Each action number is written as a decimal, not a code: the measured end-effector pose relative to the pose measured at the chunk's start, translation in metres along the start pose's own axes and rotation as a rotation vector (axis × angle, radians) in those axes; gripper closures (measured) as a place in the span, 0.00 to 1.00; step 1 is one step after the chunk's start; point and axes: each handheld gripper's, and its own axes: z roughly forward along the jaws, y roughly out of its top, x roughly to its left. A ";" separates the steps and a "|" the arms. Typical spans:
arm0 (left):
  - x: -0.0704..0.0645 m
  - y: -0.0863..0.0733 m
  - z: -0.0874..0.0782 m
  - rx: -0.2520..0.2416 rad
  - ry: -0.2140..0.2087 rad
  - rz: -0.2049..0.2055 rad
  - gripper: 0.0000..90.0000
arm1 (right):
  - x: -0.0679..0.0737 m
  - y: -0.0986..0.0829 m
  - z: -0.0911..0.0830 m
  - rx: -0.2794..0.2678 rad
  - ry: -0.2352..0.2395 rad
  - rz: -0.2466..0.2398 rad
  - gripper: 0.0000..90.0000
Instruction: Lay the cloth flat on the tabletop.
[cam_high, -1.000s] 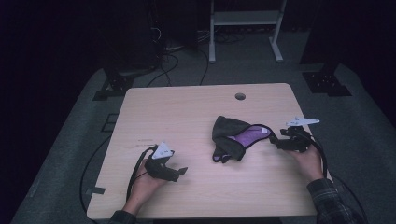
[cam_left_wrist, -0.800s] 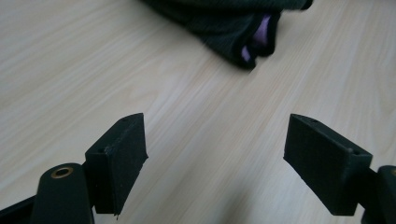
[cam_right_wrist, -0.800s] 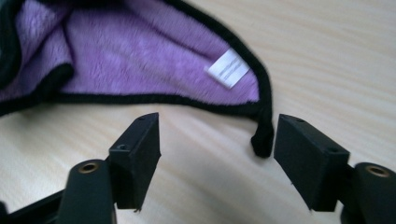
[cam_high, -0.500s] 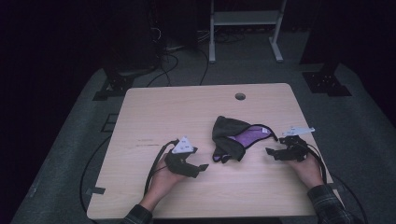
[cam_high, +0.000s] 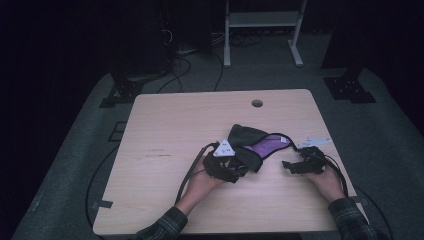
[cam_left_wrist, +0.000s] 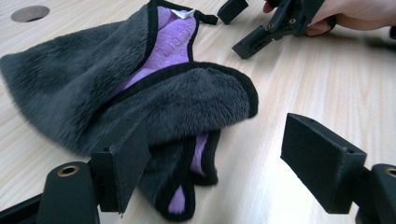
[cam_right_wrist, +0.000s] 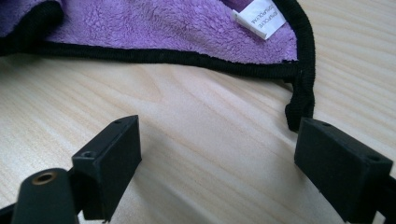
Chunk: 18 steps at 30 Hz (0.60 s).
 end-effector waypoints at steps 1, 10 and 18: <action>0.000 0.001 0.004 0.001 0.000 0.002 0.24 | 0.000 0.000 0.000 -0.003 0.000 0.000 0.15; 0.007 0.000 0.034 0.057 0.048 0.051 0.32 | 0.000 -0.001 0.001 -0.013 0.000 0.000 0.15; 0.010 0.000 0.034 0.073 0.088 0.074 0.73 | 0.000 -0.001 0.001 -0.016 0.000 0.000 0.15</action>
